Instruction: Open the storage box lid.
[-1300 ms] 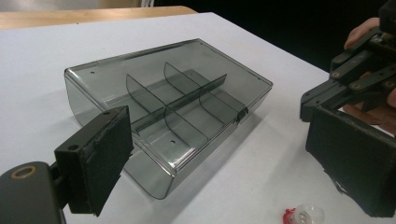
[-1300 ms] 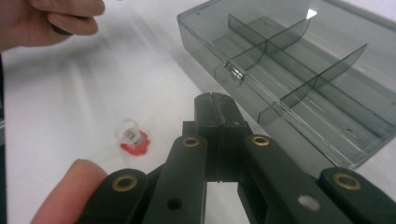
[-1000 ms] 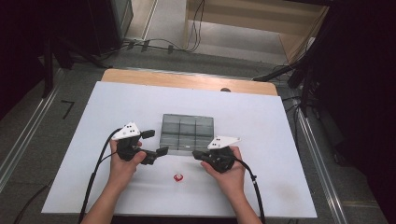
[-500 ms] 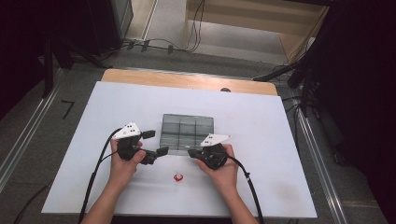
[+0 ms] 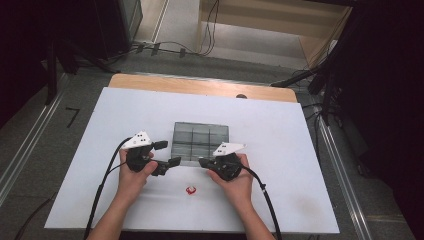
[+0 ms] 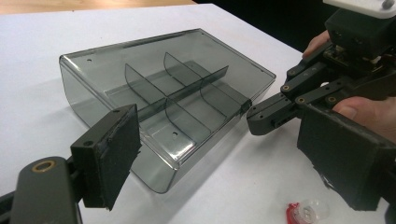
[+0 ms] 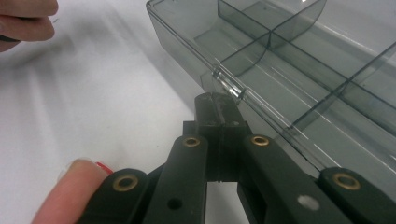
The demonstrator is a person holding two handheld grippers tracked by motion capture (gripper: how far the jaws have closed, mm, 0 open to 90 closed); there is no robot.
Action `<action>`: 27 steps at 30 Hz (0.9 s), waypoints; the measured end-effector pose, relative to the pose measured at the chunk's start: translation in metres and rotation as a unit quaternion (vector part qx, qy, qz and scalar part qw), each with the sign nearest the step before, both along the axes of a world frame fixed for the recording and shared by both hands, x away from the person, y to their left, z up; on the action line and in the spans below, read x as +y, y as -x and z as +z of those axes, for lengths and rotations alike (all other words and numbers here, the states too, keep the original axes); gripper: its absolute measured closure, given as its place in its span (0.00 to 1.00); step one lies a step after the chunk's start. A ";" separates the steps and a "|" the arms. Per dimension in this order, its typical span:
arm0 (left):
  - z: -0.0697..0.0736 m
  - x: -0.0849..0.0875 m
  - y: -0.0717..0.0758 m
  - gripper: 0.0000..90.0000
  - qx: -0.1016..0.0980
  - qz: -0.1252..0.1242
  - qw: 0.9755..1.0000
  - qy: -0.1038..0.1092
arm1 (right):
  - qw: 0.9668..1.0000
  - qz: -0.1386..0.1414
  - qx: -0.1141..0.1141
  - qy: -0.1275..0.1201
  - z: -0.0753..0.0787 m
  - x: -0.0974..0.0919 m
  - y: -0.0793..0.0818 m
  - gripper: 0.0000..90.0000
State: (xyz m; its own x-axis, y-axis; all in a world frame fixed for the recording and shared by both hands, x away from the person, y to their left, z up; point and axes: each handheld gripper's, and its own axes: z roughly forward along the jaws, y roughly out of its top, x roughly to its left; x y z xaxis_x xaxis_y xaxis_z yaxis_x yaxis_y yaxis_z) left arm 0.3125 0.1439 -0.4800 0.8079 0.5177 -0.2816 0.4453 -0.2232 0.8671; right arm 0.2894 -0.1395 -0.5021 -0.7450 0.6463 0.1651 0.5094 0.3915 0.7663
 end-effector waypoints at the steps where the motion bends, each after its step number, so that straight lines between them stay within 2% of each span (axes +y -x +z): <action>1: 0.000 0.000 0.000 0.14 0.001 0.001 1.000 -0.001 | 1.000 0.002 -0.003 -0.001 0.001 0.000 0.000 0.97; 9: -0.001 0.001 -0.002 0.17 0.006 0.005 1.000 -0.008 | 1.000 0.003 -0.009 0.000 0.005 0.002 0.000 0.97; 13: -0.001 0.002 -0.002 0.18 0.006 0.006 1.000 -0.009 | 1.000 0.001 -0.003 0.017 -0.001 0.005 0.001 0.97; 16: -0.001 0.003 -0.002 0.18 0.005 0.005 1.000 -0.009 | 1.000 -0.001 0.004 0.020 -0.006 0.006 -0.001 0.97; 18: -0.001 0.003 -0.002 0.18 0.005 0.006 1.000 -0.008 | 1.000 -0.011 0.006 0.025 -0.007 0.007 -0.001 0.97; 21: 0.000 0.003 -0.002 0.18 0.005 0.007 1.000 -0.006 | 1.000 -0.015 0.012 0.018 -0.007 0.006 -0.003 0.97; 27: -0.002 0.003 -0.003 0.18 0.005 0.005 1.000 -0.007 | 1.000 -0.013 0.003 0.012 -0.005 0.005 -0.001 0.97</action>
